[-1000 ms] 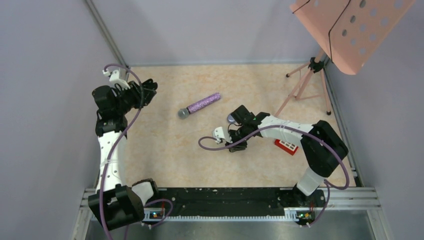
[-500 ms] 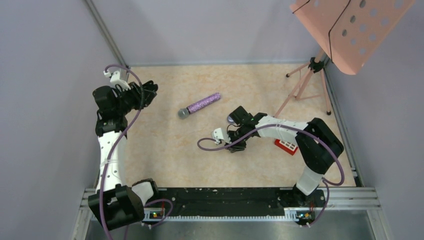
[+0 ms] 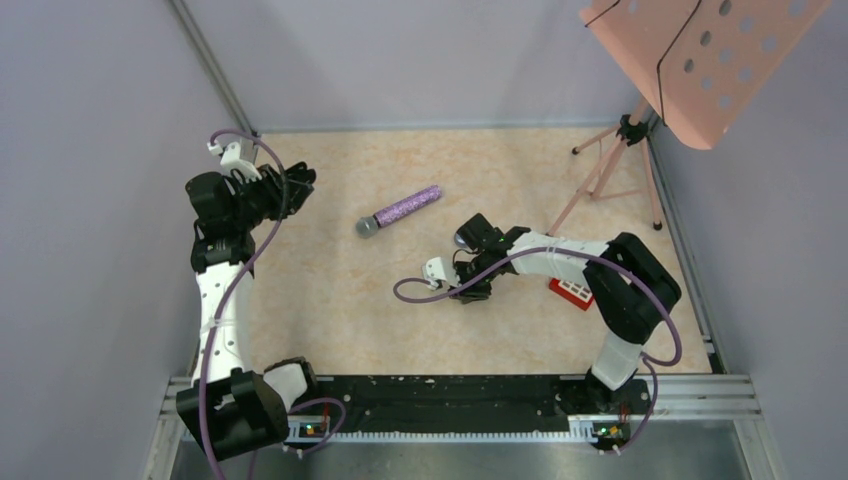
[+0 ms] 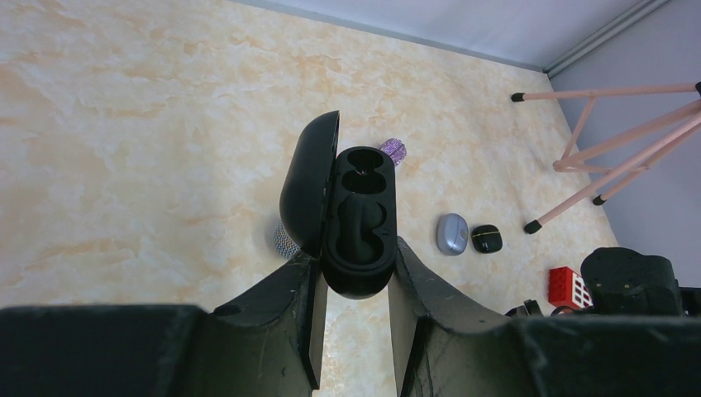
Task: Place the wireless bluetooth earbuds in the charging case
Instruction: Pick up the earbud from the center of the board.
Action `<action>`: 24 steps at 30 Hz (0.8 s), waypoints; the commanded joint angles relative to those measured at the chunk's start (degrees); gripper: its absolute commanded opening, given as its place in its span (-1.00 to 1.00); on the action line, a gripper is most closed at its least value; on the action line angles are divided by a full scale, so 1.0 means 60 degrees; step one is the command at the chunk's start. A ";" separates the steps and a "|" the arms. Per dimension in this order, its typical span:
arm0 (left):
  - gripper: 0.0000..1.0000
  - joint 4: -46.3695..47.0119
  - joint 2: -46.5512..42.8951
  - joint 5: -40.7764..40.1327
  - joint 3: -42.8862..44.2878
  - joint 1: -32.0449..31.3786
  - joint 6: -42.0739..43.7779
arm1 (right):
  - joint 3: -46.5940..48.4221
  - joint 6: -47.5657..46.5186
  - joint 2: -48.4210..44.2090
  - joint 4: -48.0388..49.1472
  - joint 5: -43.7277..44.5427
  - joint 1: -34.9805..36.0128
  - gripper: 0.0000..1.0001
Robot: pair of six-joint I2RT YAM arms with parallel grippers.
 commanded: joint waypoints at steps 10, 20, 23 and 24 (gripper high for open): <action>-1.00 0.0464 -0.0070 0.0043 0.0326 0.0031 -0.0019 | 0.0325 0.0383 -0.0154 0.0190 0.0607 0.0073 -0.37; -1.00 0.0488 -0.0178 0.0041 0.0212 0.0031 -0.0063 | 0.0511 0.0531 -0.0249 0.0331 0.0704 0.0073 -0.41; -1.00 0.0534 -0.0175 0.0030 0.0187 0.0032 -0.0088 | 0.0529 0.0579 -0.0300 0.0337 0.0663 0.0073 -0.44; -1.00 0.0538 -0.0175 0.0033 0.0180 0.0033 -0.0103 | 0.0533 0.0606 -0.0332 0.0373 0.0669 0.0077 -0.43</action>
